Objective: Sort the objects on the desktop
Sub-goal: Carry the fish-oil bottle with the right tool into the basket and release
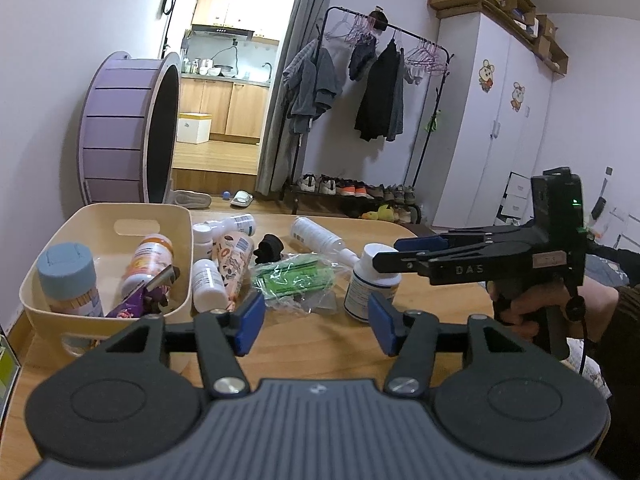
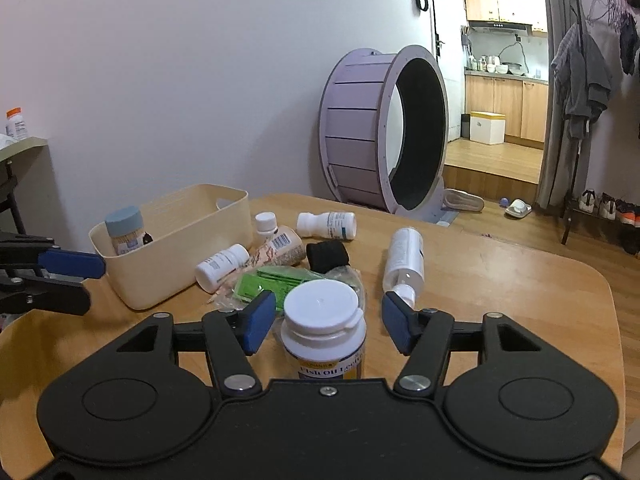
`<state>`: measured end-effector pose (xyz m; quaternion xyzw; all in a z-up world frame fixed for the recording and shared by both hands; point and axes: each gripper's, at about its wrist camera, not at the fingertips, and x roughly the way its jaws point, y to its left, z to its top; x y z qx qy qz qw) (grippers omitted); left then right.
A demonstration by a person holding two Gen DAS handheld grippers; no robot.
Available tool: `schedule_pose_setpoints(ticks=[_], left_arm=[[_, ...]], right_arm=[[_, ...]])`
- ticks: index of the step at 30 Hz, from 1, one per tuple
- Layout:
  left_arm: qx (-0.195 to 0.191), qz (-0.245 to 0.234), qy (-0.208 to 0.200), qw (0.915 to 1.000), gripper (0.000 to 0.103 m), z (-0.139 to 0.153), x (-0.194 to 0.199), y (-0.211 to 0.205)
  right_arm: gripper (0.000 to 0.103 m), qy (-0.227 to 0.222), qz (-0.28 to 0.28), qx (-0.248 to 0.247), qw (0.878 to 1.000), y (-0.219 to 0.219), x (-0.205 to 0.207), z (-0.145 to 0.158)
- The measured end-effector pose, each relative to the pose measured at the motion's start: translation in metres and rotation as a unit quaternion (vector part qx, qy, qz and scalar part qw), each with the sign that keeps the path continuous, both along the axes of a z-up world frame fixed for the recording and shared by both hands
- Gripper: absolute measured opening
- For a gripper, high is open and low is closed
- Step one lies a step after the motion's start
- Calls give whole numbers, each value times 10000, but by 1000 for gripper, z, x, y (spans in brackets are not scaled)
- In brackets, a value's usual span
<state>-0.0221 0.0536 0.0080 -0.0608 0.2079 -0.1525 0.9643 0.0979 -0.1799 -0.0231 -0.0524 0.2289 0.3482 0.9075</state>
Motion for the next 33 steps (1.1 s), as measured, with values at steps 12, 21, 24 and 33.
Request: schedule_pose_setpoints(ticks=[12, 21, 24, 33], left_arm=[[-31, 119, -135, 9998, 58, 6, -10, 10], [-35, 838, -332, 9959, 59, 17, -29, 44], [-62, 1101, -306, 9934, 63, 19, -32, 57], [-70, 1572, -232, 9873, 66, 22, -30, 76]], right_arm=[[46, 142, -16, 62, 9999, 6, 1, 1], [46, -132, 305, 566, 9978, 30, -13, 40], [46, -213, 517, 638, 9964, 54, -12, 52], [46, -163, 1143, 609, 9914, 140, 20, 69]])
